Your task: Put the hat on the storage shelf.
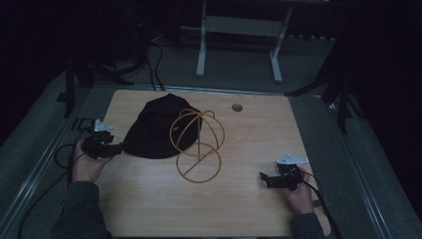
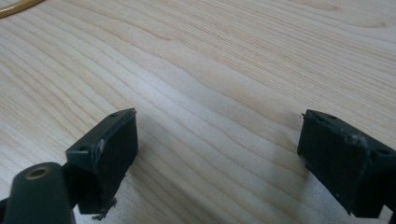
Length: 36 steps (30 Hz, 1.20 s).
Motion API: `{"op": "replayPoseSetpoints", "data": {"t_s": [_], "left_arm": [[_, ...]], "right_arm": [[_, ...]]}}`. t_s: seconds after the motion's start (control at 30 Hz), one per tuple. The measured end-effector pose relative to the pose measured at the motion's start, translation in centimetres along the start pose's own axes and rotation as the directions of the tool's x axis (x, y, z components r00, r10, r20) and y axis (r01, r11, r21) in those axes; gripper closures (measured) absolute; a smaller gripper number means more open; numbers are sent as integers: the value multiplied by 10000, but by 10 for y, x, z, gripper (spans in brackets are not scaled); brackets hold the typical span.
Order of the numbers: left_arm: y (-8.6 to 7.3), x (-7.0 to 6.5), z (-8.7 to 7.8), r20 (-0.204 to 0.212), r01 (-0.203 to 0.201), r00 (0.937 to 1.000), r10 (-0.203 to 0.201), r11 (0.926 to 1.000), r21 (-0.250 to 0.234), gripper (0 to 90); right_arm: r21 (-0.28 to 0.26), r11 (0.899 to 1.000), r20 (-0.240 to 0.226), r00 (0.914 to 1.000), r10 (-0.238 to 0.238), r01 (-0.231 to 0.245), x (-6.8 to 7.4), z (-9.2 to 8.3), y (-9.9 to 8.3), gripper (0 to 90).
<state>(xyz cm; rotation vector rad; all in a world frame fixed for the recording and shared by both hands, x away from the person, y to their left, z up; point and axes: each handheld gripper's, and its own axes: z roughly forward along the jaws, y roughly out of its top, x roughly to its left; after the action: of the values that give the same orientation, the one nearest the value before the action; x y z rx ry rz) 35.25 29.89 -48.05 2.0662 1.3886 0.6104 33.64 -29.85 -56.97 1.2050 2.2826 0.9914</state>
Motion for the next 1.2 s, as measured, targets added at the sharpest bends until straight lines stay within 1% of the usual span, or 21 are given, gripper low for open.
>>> {"op": "replayPoseSetpoints", "data": {"t_s": [0.1,0.2,0.3,0.4,0.43,0.47,0.57,0.7,0.83,0.9,0.93,1.13,1.2], "left_arm": [[2,-1,1,149,-87,9999,86,10000,24,458],[3,-2,1,196,-109,9998,108,9999,46,463],[10,-7,0,296,-432,9986,430,9990,67,482],[15,-8,0,399,-571,9976,569,9984,46,500],[15,-8,0,399,-571,9976,569,9984,46,501],[18,-7,0,461,-672,9967,665,9976,154,502],[22,-5,-1,699,-604,9958,593,9981,136,509],[29,-1,-1,1007,-696,9927,668,9973,253,513],[35,-2,-1,1106,-902,9902,854,9951,393,498],[37,-2,0,1118,-939,9897,892,9949,379,490],[40,-2,1,1188,-1104,9875,1038,9926,503,489],[48,-2,7,1274,-1381,9836,1281,9877,732,494],[50,-2,10,1258,-1549,9816,1434,9841,868,502]], "right_arm": [[-31,10000,43,10000,37,-37,1,-1,-1,137],[-32,10000,51,10000,37,-37,1,-1,-1,137],[-28,10000,57,10000,41,-41,1,-1,-1,137],[-20,10000,62,10000,64,-64,2,-2,-1,138],[-20,10000,62,10000,64,-64,2,-2,-1,138],[-22,10000,64,10000,65,-65,2,-2,-1,139],[-24,10000,68,9999,76,-76,2,-2,-1,140],[-34,10000,78,9999,78,-77,2,-2,-2,145],[-56,10000,81,9999,75,-75,2,-2,-2,148],[-57,9999,84,9999,86,-85,2,-2,-2,148],[-54,9999,85,9999,94,-94,2,-2,-2,148],[-61,9999,86,9999,85,-84,2,-2,-2,148],[-60,9999,85,9999,86,-85,2,-2,-2,148]]}}
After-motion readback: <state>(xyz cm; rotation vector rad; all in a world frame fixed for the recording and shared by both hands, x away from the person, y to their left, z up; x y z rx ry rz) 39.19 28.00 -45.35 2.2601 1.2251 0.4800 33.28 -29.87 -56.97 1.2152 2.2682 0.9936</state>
